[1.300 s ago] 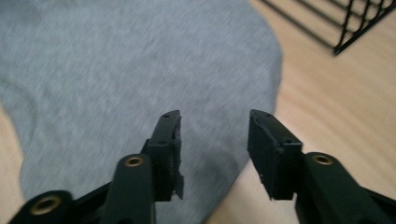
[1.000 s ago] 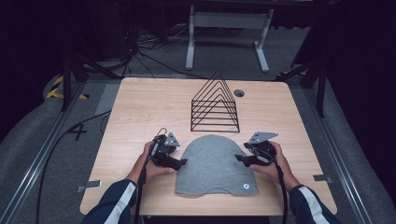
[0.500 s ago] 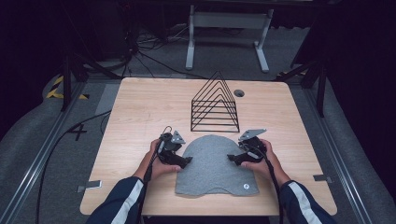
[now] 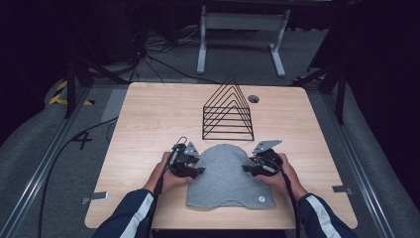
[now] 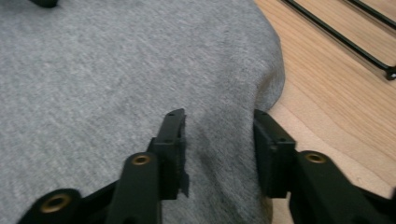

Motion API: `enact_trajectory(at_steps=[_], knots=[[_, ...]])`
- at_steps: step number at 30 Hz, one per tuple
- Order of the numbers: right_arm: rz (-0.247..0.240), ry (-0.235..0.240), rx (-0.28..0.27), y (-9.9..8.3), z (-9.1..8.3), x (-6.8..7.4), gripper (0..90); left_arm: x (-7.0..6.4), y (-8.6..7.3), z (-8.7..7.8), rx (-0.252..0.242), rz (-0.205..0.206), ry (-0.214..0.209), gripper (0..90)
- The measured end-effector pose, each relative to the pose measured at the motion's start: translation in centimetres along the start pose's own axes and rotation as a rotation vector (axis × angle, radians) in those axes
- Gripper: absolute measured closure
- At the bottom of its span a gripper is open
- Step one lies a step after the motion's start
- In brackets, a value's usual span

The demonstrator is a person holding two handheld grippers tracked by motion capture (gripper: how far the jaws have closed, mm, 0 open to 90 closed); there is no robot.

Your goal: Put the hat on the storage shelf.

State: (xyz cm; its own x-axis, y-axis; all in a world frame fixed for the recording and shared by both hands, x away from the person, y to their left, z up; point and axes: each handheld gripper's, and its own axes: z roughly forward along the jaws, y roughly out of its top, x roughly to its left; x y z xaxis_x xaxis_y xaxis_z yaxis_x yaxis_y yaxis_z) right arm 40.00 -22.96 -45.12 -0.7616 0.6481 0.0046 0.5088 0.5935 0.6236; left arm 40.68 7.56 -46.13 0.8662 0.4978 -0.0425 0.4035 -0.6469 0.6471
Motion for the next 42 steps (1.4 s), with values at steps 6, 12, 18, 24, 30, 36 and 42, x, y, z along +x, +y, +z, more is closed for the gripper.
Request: enact_trajectory(at_steps=[6, 12, 18, 24, 30, 36, 42], knots=[[-0.009, 0.027, -0.009, -0.1, 0.0, 0.1, 74.6, 0.1, 0.0, 0.0, -0.004, -0.009, -0.031, 73.7], [-0.010, 0.041, -0.014, -0.2, 0.0, 0.4, 82.5, 0.0, 0.1, 0.0, -0.003, -0.002, -0.059, 83.3], [-0.027, 0.037, -0.018, -0.3, -0.3, 0.5, 84.1, -0.3, 0.2, -0.5, -0.017, 0.015, -0.033, 84.6], [-0.030, 0.046, -0.071, -0.2, -1.8, 0.4, 84.2, -0.5, 0.8, -1.9, -0.069, 0.041, -0.011, 84.8], [-0.061, 0.037, -0.143, 0.3, -4.0, 0.7, 84.4, -0.9, 1.7, -3.6, -0.113, 0.071, 0.009, 85.1], [-0.093, 0.005, -0.205, 1.4, -6.5, 1.0, 84.5, -1.0, 3.4, -5.3, -0.162, 0.096, 0.026, 85.3], [-0.100, -0.016, -0.261, 2.5, -8.9, 0.5, 84.6, -0.9, 5.9, -7.1, -0.186, 0.145, 0.049, 85.3]])
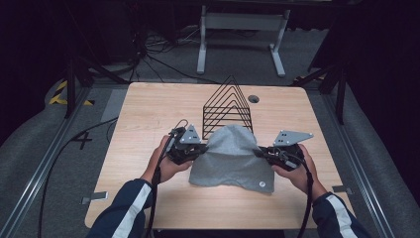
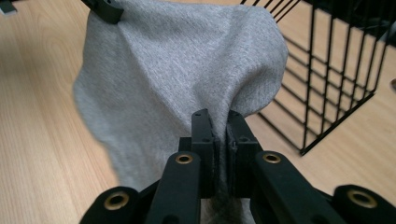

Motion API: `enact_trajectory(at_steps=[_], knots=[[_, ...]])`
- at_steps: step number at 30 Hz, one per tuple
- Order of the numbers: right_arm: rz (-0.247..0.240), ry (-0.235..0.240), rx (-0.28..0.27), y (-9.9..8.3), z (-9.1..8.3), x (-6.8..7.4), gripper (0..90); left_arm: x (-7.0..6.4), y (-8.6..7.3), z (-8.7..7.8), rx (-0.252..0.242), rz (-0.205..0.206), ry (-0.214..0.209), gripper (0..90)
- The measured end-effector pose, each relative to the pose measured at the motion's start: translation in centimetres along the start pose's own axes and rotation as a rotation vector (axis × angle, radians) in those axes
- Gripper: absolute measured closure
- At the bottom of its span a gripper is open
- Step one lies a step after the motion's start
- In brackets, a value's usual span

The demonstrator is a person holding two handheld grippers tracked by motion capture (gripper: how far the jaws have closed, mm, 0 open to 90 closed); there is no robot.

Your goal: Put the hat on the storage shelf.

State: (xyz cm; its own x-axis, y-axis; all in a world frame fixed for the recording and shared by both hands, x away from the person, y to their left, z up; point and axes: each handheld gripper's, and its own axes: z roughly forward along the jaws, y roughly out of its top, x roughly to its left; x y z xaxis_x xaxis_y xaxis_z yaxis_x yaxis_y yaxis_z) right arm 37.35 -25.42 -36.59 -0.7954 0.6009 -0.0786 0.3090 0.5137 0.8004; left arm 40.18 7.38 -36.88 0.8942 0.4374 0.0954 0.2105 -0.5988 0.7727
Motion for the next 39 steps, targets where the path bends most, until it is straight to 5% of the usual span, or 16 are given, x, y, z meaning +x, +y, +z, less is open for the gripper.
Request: enact_trajectory(at_steps=[5, 12, 28, 39], knots=[[-0.014, -0.030, -0.033, 1.8, -1.5, -0.8, 84.7, 0.7, 2.3, -1.0, -0.008, 0.040, 0.014, 85.4], [-0.016, -0.057, -0.070, 3.9, -2.9, -1.8, 84.7, 1.8, 4.3, -1.9, -0.046, 0.044, 0.026, 85.5], [-0.060, -0.126, -0.153, 10.8, -6.3, -4.1, 84.7, 4.3, 10.8, -6.5, -0.132, 0.078, 0.123, 85.5], [-0.064, -0.186, -0.176, 14.8, -6.1, -6.4, 84.7, 6.8, 14.3, -7.3, -0.156, 0.068, 0.179, 85.5]])
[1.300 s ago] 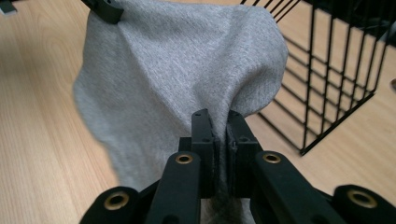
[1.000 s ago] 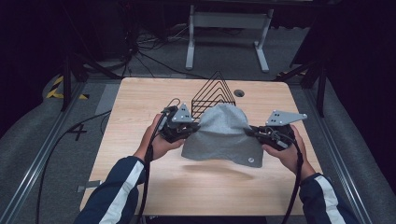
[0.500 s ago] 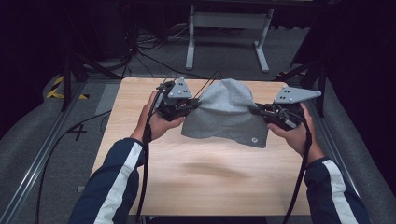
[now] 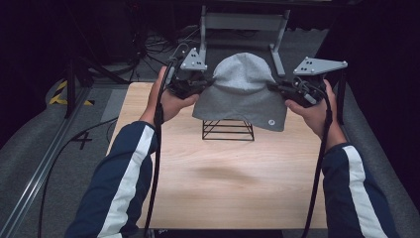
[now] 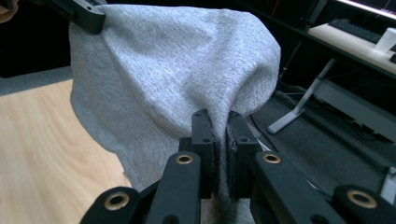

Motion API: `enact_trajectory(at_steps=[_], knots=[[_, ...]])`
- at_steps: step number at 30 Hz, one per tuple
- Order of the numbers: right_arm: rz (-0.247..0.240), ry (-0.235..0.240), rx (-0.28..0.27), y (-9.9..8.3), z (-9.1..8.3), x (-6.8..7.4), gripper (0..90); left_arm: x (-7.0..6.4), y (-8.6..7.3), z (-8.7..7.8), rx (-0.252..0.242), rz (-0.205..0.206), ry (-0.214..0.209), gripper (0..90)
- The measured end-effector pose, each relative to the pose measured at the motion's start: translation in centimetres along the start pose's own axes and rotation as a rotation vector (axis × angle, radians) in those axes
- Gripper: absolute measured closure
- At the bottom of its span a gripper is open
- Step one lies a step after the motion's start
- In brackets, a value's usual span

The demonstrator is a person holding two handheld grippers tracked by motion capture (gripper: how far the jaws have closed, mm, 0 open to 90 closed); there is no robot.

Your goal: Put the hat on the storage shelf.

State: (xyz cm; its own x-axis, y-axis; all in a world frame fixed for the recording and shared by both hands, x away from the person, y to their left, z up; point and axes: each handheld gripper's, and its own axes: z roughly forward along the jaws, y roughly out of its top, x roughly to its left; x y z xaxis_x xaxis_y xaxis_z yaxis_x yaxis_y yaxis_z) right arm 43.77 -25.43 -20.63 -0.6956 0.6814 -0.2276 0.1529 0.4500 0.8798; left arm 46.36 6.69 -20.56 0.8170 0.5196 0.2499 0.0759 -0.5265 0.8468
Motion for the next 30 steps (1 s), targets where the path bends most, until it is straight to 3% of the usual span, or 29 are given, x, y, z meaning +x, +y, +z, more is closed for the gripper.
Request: enact_trajectory(at_steps=[10, 21, 30], knots=[[0.011, -0.047, -0.024, 2.6, 1.6, -2.0, 84.7, 2.2, 1.7, 0.9, -0.005, -0.021, 0.046, 85.6], [0.026, -0.047, -0.003, 2.4, 4.4, -3.0, 84.8, 3.8, 0.9, 3.9, 0.012, -0.085, 0.037, 85.6], [0.048, -0.062, -0.012, 2.7, 5.0, -4.4, 84.8, 5.0, 1.3, 4.9, 0.009, -0.086, 0.052, 85.6]])
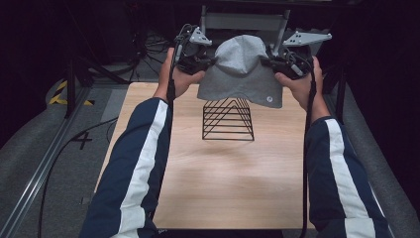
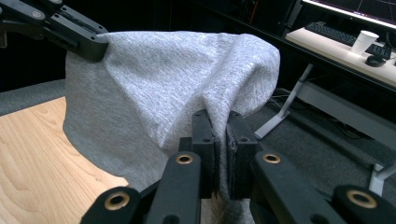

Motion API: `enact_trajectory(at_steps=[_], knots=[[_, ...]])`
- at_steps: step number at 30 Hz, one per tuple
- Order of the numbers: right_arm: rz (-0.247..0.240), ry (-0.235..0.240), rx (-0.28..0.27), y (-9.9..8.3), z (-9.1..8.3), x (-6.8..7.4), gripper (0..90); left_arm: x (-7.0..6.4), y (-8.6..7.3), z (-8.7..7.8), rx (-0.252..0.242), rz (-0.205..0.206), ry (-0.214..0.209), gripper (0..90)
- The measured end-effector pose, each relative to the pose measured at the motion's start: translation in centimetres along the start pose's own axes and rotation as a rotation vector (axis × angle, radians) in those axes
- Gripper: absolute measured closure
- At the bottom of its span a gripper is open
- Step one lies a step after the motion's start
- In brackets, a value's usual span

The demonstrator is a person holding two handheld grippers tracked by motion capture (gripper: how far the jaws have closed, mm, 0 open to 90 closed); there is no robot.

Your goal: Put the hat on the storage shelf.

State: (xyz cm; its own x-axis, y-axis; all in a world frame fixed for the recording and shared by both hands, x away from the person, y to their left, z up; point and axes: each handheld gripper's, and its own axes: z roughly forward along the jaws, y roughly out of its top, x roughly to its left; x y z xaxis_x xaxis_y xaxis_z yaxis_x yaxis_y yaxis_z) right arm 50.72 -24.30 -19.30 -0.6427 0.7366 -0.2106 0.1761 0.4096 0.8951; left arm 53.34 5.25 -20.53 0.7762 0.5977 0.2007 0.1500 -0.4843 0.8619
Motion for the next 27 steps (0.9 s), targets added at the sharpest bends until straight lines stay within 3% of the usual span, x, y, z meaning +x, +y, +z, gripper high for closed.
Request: enact_trajectory(at_steps=[5, 12, 17, 27], knots=[[0.010, -0.002, 0.013, -0.4, 1.0, -0.3, 84.8, 0.3, -0.4, 1.0, 0.016, -0.021, -0.005, 85.6], [0.014, 0.023, 0.020, -1.2, 1.6, 0.1, 84.8, 0.2, -1.3, 1.2, 0.014, -0.031, -0.019, 85.6], [0.011, 0.042, 0.020, -1.9, 1.2, 0.5, 84.8, 0.0, -1.8, 0.5, 0.015, -0.024, -0.030, 85.6], [-0.011, 0.059, 0.004, -1.6, -0.2, 1.2, 84.8, -0.3, -2.3, -1.8, -0.032, -0.014, -0.046, 85.6]])
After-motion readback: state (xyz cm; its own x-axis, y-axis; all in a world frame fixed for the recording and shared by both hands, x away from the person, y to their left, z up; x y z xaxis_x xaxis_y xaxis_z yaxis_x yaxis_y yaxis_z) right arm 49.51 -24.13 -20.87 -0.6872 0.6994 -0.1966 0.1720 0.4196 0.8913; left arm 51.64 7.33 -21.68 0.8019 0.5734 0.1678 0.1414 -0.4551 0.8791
